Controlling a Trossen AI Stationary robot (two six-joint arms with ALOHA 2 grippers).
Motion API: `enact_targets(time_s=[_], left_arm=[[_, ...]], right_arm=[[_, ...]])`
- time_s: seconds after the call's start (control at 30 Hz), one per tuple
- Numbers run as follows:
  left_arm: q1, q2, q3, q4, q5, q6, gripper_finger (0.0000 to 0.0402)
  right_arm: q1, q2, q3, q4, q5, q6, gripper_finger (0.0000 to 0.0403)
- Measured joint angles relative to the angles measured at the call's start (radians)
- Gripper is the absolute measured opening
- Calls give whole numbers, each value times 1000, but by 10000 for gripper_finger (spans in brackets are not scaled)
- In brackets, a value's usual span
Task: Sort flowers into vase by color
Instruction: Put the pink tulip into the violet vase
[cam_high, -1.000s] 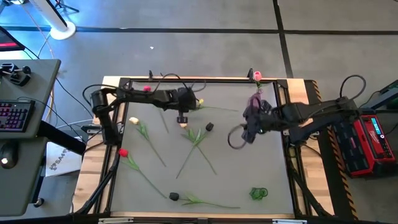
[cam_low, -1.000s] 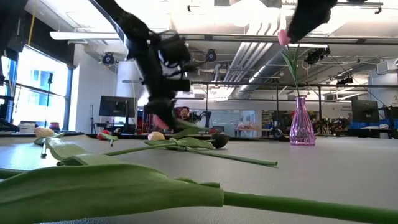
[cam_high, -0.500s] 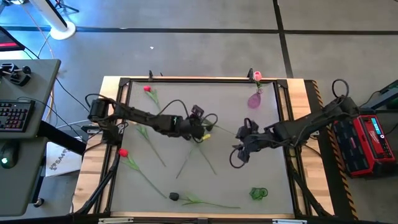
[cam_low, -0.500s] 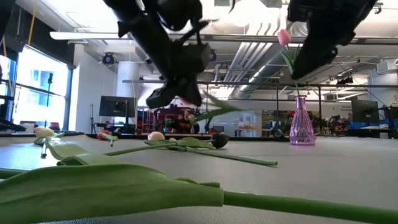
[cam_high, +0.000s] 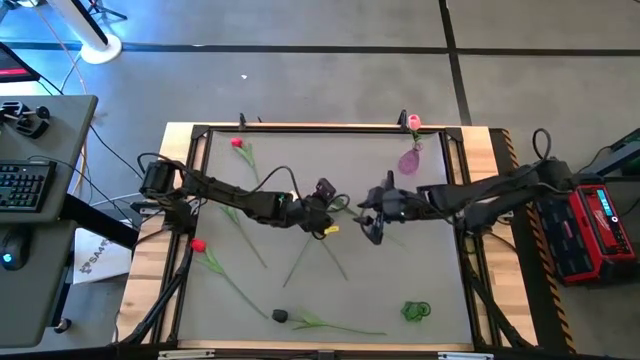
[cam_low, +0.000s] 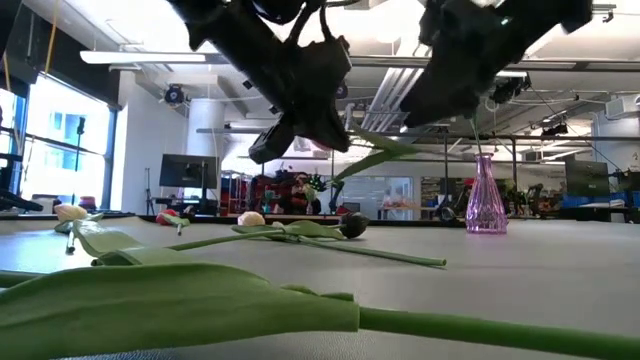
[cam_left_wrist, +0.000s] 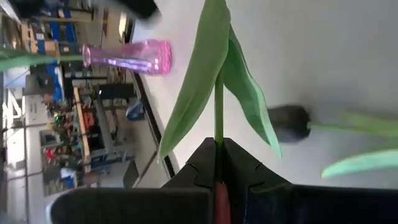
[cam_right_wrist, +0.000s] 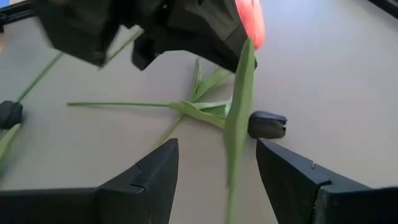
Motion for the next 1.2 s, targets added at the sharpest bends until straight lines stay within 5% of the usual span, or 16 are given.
enact_targets(time_s=[0.57,0.9,1.2], left_arm=[[11,0,1,40,93,16,0],[10,0,1,36,96,81,0],[28,0,1,68,81,-213,40]], right_arm=[[-102,160,0,110,-130,-58,195],[-102,163,0,119,-132,-32,13],[-81,159,0,123,-43,-5,4]])
